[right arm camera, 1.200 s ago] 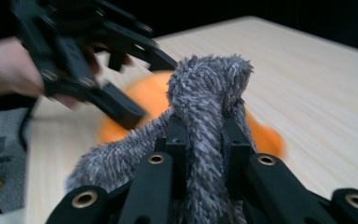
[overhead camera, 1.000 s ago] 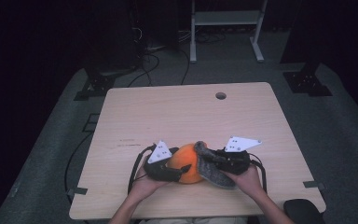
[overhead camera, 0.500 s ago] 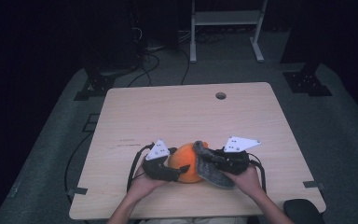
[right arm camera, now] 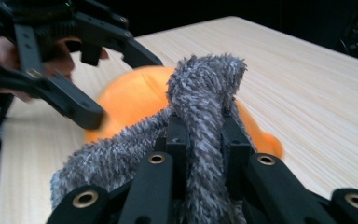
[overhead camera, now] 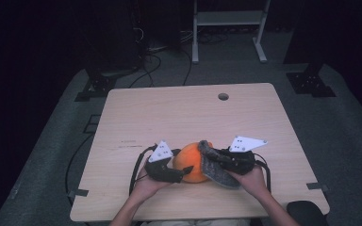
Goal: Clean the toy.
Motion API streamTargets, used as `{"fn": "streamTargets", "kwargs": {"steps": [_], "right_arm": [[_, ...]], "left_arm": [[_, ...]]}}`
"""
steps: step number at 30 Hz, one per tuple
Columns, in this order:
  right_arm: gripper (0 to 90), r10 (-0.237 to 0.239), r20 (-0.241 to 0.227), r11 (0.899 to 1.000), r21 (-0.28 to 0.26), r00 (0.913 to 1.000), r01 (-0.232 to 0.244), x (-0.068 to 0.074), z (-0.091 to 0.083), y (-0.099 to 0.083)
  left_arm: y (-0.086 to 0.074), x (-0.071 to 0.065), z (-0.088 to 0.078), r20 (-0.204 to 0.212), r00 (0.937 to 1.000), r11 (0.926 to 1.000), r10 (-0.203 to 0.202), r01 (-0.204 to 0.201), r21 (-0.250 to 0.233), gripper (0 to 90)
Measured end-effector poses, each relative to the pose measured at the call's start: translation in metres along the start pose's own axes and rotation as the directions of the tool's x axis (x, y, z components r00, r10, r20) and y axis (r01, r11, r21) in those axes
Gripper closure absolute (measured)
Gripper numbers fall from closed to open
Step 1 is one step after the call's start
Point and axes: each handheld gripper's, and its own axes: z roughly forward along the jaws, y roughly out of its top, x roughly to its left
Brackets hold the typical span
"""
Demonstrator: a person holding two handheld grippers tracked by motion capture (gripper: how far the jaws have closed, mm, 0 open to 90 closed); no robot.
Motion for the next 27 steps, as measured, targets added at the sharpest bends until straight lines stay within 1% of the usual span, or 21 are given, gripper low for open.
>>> {"fn": "streamTargets", "kwargs": {"steps": [2, 3, 5, 6, 7, 8, 9, 10, 11, 12, 13, 15, 17, 19, 20, 22, 23, 24, 25, 26, 27], "right_arm": [[76.8, 0.005, 0.005, 1.000, 0.006, 1.0000, -0.005, -0.002, 0.000, -0.001], [76.8, 0.005, 0.006, 1.000, 0.015, 1.0000, -0.005, -0.002, 0.002, -0.002], [76.8, -0.001, 0.009, 1.000, 0.014, 1.0000, 0.001, -0.001, 0.002, -0.001], [76.8, -0.008, 0.016, 1.000, 0.015, 0.9998, 0.008, 0.001, 0.003, 0.000], [76.9, -0.020, 0.016, 1.000, 0.006, 0.9997, 0.020, 0.004, 0.003, 0.002], [76.8, -0.028, -0.003, 1.000, -0.012, 0.9996, 0.028, 0.009, 0.002, 0.005], [76.8, -0.060, -0.027, 0.998, -0.037, 0.9978, 0.059, 0.017, 0.002, 0.010], [76.8, -0.060, -0.027, 0.998, -0.037, 0.9978, 0.059, 0.017, 0.002, 0.010], [76.9, -0.083, -0.025, 0.996, -0.029, 0.9963, 0.082, 0.019, 0.002, 0.012], [76.9, -0.072, -0.026, 0.997, -0.027, 0.9971, 0.071, 0.016, 0.002, 0.011], [77.0, -0.046, -0.031, 0.999, -0.023, 0.9985, 0.045, 0.011, 0.000, 0.008], [77.0, -0.031, -0.025, 0.999, -0.014, 0.9992, 0.031, 0.008, -0.001, 0.006], [77.1, -0.041, 0.003, 0.999, 0.006, 0.9991, 0.041, 0.005, -0.002, 0.004], [77.0, -0.034, 0.008, 0.999, 0.009, 0.9994, 0.034, 0.003, -0.003, 0.004], [77.0, -0.037, 0.006, 0.999, 0.009, 0.9993, 0.037, 0.003, -0.003, 0.004], [77.0, -0.036, -0.002, 0.999, 0.005, 0.9993, 0.036, 0.006, -0.003, 0.005], [77.0, -0.044, -0.007, 0.999, -0.004, 0.9990, 0.044, 0.008, -0.003, 0.006], [77.0, -0.044, -0.007, 0.999, -0.004, 0.9990, 0.044, 0.008, -0.003, 0.006], [77.0, -0.087, -0.020, 0.996, -0.034, 0.9961, 0.086, 0.016, -0.003, 0.011], [76.9, -0.099, -0.035, 0.994, -0.059, 0.9945, 0.097, 0.019, -0.003, 0.014], [77.0, -0.110, -0.036, 0.991, -0.075, 0.9932, 0.107, 0.021, -0.003, 0.016]], "left_arm": [[-0.002, 0.007, 0.003, 0.009, 0.9975, 0.9973, -0.070, 0.070, 0.021, 15.5], [-0.005, 0.012, 0.005, 0.021, 0.9929, 0.9927, -0.117, 0.117, 0.031, 13.1], [-0.006, 0.012, 0.005, 0.020, 0.9932, 0.9930, -0.115, 0.114, 0.029, 15.9], [-0.005, 0.009, 0.005, -0.001, 0.9968, 0.9966, -0.079, 0.079, 0.022, 22.6], [-0.004, 0.004, 0.004, -0.019, 0.9995, 0.9996, -0.025, 0.025, 0.016, 26.9], [-0.002, 0.000, 0.005, -0.026, 0.9996, 0.9998, 0.009, -0.009, 0.015, 30.2], [0.003, -0.012, 0.007, -0.046, 0.9919, 0.9927, 0.118, -0.117, 0.028, 32.7], [0.003, -0.012, 0.007, -0.046, 0.9919, 0.9927, 0.118, -0.117, 0.028, 32.8], [0.005, -0.019, 0.007, -0.053, 0.9841, 0.9852, 0.170, -0.168, 0.036, 32.4], [0.005, -0.019, 0.007, -0.053, 0.9841, 0.9852, 0.170, -0.168, 0.036, 31.0], [0.004, -0.017, 0.007, -0.032, 0.9889, 0.9893, 0.145, -0.145, 0.018, 28.2], [0.004, -0.014, 0.006, -0.029, 0.9916, 0.9920, 0.126, -0.126, 0.013, 24.2], [0.004, -0.007, 0.006, -0.017, 0.9981, 0.9982, 0.059, -0.058, 0.015, 16.7], [0.002, 0.000, 0.008, -0.019, 0.9998, 0.9991, -0.002, 0.003, 0.042, 9.5], [-0.001, 0.006, 0.012, 0.029, 0.9977, 0.9968, -0.061, 0.060, 0.054, 9.9], [-0.003, 0.007, 0.013, 0.042, 0.9964, 0.9960, -0.073, 0.070, 0.056, 19.5], [-0.002, 0.001, 0.011, 0.003, 1.0000, 0.9993, 0.005, -0.005, 0.037, 26.0], [-0.002, 0.001, 0.011, 0.003, 1.0000, 0.9993, 0.005, -0.005, 0.037, 30.4], [0.002, -0.007, 0.008, -0.043, 0.9940, 0.9945, 0.100, -0.099, 0.033, 33.1], [0.002, -0.007, 0.008, -0.043, 0.9940, 0.9945, 0.100, -0.099, 0.033, 35.0], [0.004, -0.013, 0.008, -0.076, 0.9842, 0.9870, 0.160, -0.158, 0.027, 36.1]]}}
